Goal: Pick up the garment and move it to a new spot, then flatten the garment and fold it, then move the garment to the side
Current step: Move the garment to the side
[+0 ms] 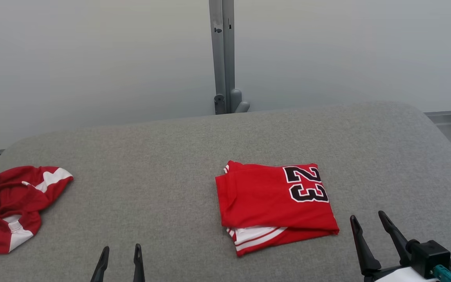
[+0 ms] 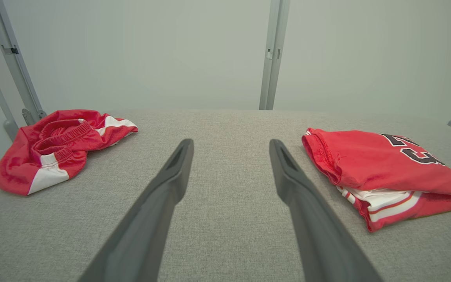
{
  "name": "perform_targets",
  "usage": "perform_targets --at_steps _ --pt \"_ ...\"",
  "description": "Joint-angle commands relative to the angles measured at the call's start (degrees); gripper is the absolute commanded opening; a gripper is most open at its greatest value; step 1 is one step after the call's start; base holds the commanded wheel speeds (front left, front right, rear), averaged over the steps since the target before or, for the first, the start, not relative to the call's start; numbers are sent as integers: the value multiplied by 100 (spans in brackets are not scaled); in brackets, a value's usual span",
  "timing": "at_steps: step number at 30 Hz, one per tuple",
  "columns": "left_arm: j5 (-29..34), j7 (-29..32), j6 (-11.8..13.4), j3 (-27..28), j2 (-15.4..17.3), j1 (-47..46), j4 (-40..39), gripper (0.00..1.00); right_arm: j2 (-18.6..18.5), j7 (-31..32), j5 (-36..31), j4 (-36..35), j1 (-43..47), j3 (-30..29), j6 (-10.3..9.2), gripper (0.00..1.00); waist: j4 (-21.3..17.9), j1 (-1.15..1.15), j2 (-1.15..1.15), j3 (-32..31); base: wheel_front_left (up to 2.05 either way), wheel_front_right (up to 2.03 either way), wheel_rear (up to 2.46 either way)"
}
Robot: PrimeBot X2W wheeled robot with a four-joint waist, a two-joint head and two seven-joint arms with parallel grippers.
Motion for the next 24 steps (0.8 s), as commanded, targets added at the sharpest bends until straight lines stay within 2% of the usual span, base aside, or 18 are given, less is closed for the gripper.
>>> perform_targets --at_steps 1,8,14,20,24 --pt "65 -12 0 4 1 35 -5 100 11 -19 27 12 68 1 -1 100 30 0 0 22 0 0 0" --pt "94 -12 -15 -56 1 -18 -50 100 -3 -19 264 255 -92 -29 -1 100 191 0 0 148 0 0 0" --pt "109 -12 -14 -152 2 -105 -73 100 -180 -19 694 863 -463 54 -1 100 399 0 0 330 0 0 0" --pt "158 -12 -48 -285 2 -218 -60 100 -422 -18 1685 1768 -1154 147 -1 100 634 0 0 578 0 0 0" --pt "178 -12 -84 -350 3 -315 -29 100 -649 -18 2515 2408 -1634 458 -1 100 803 0 0 776 0 0 0"
